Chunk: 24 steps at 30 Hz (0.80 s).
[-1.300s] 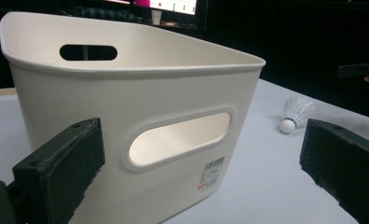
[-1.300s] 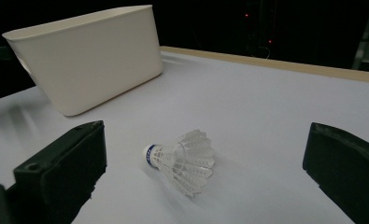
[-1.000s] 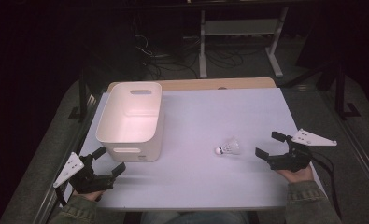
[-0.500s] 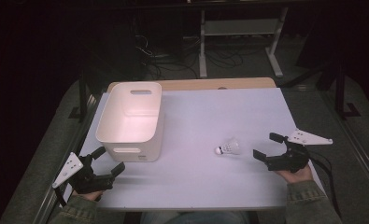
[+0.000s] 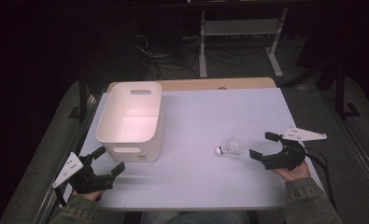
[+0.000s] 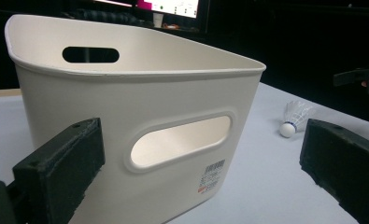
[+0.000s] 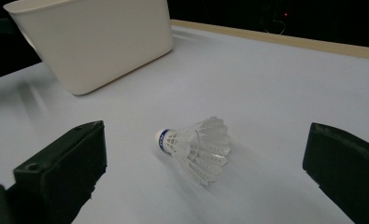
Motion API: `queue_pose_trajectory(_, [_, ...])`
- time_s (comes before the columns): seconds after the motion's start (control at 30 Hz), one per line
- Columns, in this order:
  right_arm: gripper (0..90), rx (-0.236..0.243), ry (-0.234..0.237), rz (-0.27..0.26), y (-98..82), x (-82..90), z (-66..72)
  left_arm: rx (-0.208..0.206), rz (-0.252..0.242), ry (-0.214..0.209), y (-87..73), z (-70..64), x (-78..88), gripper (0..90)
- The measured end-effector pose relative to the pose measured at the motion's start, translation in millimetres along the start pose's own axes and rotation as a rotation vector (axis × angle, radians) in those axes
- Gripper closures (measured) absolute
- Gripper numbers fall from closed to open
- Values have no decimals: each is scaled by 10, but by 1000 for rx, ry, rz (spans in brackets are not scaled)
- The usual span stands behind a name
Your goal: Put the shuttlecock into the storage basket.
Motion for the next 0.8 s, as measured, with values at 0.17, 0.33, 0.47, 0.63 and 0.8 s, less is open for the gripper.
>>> queue_pose_trajectory(0.17, [0,10,7,22,-6,-42,11,2,-3,3,4,-2,3,0])
queue_pose_trajectory(0.33, [0,5,21,60,-48,-116,20,6,-3,4,3,-3,1,0])
queue_pose_trajectory(0.47, [0,0,31,83,-64,-177,19,1,-4,3,3,-3,0,0])
queue_pose_trajectory(0.63, [1,-2,40,104,-73,-228,40,3,-3,2,3,-3,0,0])
queue_pose_trajectory(0.8, [46,-5,56,133,-105,-283,38,3,-2,0,3,-10,-5,0])
Point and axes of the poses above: each handheld gripper's, and its own axes: x roughly backward along the jaws, y roughly out of its top, z roughly to its left, the point moved 8 cm from there along -x, roughly forward along the jaws, and after that the axes turned 11 degrees about y, right-handed, at the moved point
